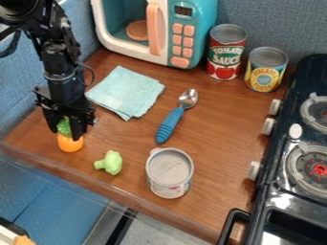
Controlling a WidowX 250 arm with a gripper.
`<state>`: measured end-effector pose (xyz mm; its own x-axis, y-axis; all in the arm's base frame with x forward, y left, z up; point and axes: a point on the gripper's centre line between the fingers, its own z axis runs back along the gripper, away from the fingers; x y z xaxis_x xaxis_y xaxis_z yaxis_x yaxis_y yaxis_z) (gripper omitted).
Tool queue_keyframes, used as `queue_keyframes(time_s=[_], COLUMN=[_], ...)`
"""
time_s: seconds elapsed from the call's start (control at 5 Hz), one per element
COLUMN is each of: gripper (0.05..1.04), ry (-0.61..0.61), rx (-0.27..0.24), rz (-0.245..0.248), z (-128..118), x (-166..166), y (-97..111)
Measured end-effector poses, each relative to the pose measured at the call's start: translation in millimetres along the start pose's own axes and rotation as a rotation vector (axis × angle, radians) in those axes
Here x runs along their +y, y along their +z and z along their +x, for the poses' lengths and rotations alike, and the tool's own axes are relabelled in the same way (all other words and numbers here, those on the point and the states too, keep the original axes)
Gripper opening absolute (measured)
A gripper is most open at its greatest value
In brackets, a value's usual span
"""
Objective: Move the yellow object to the upper right of the table
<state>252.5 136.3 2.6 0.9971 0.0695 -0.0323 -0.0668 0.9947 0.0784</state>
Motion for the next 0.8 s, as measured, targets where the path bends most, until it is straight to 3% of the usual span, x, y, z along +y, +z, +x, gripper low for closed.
queue_keyframes(time_s=[0.4, 0.6, 0.8], gripper=[0.593, 0.593, 0.593], ry=[-0.036, -0.076, -0.076], rx=[-0.117, -0.169, -0.163], rz=[-0.079, -0.086, -0.115], z=[42.1, 68.1, 97.1], x=[-83.5, -127.3, -169.9], y=[70.7, 79.3, 54.9])
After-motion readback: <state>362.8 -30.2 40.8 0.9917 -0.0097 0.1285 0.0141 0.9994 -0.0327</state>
